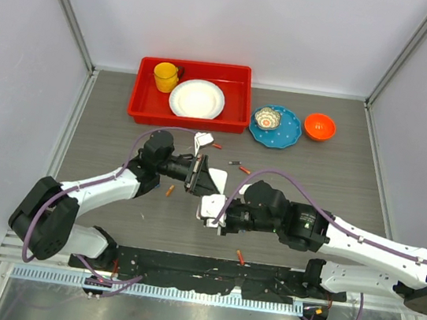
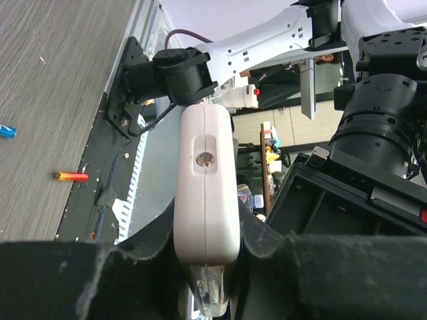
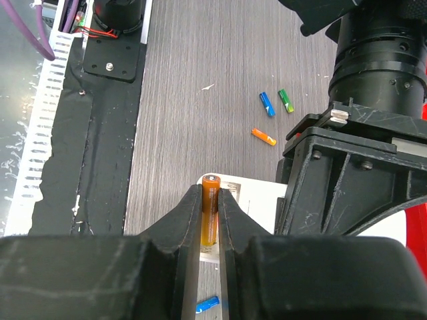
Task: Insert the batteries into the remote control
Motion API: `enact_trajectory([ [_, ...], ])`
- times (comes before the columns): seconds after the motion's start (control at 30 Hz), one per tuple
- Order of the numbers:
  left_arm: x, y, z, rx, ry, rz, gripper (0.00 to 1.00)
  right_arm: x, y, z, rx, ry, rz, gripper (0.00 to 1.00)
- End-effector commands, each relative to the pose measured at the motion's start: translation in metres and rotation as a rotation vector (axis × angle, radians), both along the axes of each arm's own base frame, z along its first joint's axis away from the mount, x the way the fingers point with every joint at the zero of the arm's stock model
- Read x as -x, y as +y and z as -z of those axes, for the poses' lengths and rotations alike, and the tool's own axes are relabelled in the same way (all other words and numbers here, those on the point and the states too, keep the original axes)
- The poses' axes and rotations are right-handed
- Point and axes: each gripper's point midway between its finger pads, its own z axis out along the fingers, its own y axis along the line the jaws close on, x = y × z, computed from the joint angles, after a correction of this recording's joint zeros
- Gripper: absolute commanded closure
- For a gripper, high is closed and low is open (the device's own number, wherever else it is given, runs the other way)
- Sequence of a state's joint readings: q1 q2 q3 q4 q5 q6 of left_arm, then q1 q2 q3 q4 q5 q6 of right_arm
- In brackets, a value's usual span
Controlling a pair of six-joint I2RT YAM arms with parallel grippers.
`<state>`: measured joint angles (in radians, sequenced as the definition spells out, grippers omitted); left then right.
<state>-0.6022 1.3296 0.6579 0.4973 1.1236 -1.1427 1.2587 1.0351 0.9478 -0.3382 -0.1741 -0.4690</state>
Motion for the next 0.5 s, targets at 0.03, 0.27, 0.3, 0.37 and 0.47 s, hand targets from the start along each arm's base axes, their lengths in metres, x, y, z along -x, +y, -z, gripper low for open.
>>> enact_trajectory([
  [0.03,0.008,0.002,-0.012,0.034,-0.053,0.033,1.0,0.003,0.001,0.001,0.001,-0.005,-0.013,0.99],
  [0.27,0.009,0.003,-0.015,0.038,-0.059,0.033,1.0,0.001,0.002,0.006,0.011,-0.008,-0.009,0.99],
  [0.3,0.009,0.003,-0.015,0.038,-0.059,0.033,1.0,0.002,0.003,0.007,0.014,-0.005,-0.008,0.99],
  [0.37,0.009,0.003,-0.014,0.038,-0.059,0.031,1.0,0.002,0.002,0.011,0.021,-0.002,-0.008,0.99],
  [0.47,0.01,0.003,-0.016,0.041,-0.064,0.028,1.0,0.0,0.001,0.015,0.031,0.0,0.005,0.99],
])
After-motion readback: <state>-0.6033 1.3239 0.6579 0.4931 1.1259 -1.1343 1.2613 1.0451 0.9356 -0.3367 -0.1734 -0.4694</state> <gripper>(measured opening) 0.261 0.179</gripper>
